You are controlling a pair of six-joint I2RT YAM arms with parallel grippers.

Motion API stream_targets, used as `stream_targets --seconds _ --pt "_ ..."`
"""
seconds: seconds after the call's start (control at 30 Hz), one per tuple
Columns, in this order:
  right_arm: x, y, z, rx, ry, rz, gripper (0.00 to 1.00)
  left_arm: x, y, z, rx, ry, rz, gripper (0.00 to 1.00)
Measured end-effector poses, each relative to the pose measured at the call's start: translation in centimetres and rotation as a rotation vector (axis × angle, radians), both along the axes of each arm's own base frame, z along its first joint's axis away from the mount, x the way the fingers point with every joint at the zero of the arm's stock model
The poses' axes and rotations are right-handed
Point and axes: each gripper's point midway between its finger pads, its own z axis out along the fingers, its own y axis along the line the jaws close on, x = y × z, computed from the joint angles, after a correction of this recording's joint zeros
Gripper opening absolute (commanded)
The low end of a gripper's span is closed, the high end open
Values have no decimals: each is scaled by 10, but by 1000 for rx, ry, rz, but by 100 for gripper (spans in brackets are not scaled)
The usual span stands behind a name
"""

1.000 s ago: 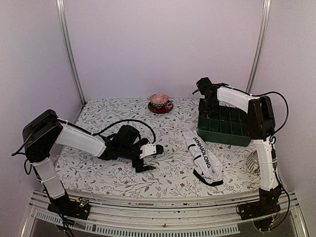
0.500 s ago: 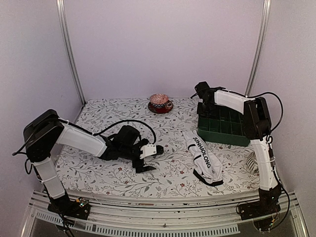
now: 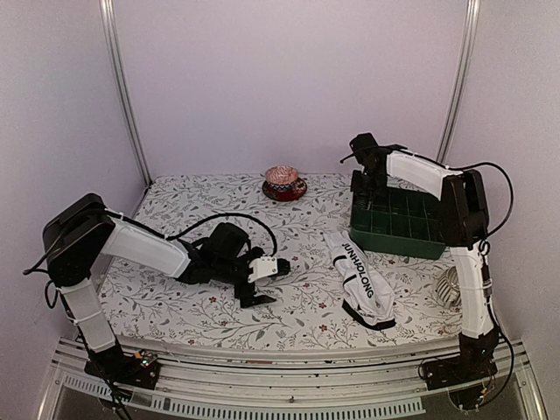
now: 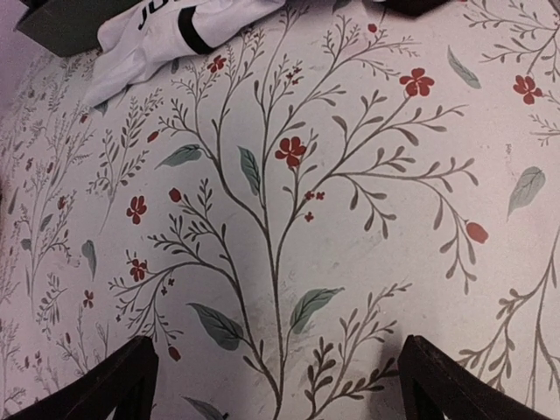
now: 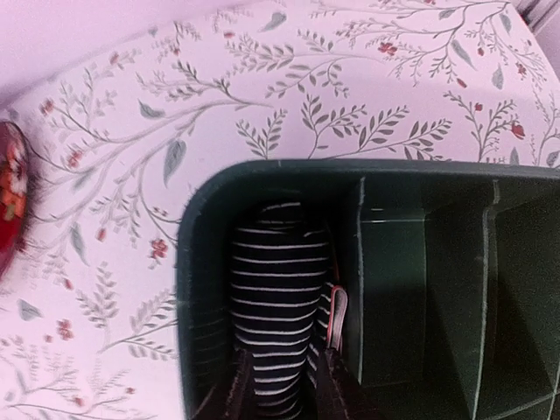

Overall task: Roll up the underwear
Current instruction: Place the underwear in the storage box, then move the storage box to the corner of the board.

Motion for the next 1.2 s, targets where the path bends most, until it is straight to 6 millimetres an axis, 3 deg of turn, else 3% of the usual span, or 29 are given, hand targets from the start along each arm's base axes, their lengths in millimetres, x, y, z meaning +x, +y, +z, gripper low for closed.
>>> stream_targets --seconds 0.07,0.23,0.3,0.37,0.43,0.63,0.73,0.87,1.03,1.2 --pt "0 1 28 19 -45 10 36 0 0 0 -1 2 -1 98" --pt "-11 3 124 66 -203 42 49 0 0 0 -2 5 0 98" --pt "-26 4 149 69 -239 59 57 0 0 0 -2 7 2 98" --pt "-54 6 156 63 -240 89 71 0 0 0 -4 9 4 99" --pt "-82 10 143 57 -215 123 76 0 -1 1 -7 12 5 98" --pt "-184 8 46 61 -15 222 80 1 -2 3 -15 20 9 99" --pt "-213 -5 14 76 37 208 78 1 -2 3 -15 23 10 98" --pt "-221 -10 -6 88 55 176 74 1 -2 3 -15 23 11 99" --pt "-207 -6 -25 95 55 141 73 1 -2 3 -16 23 11 99" --pt "-187 -17 -48 71 85 85 73 1 -2 3 -16 23 11 98"
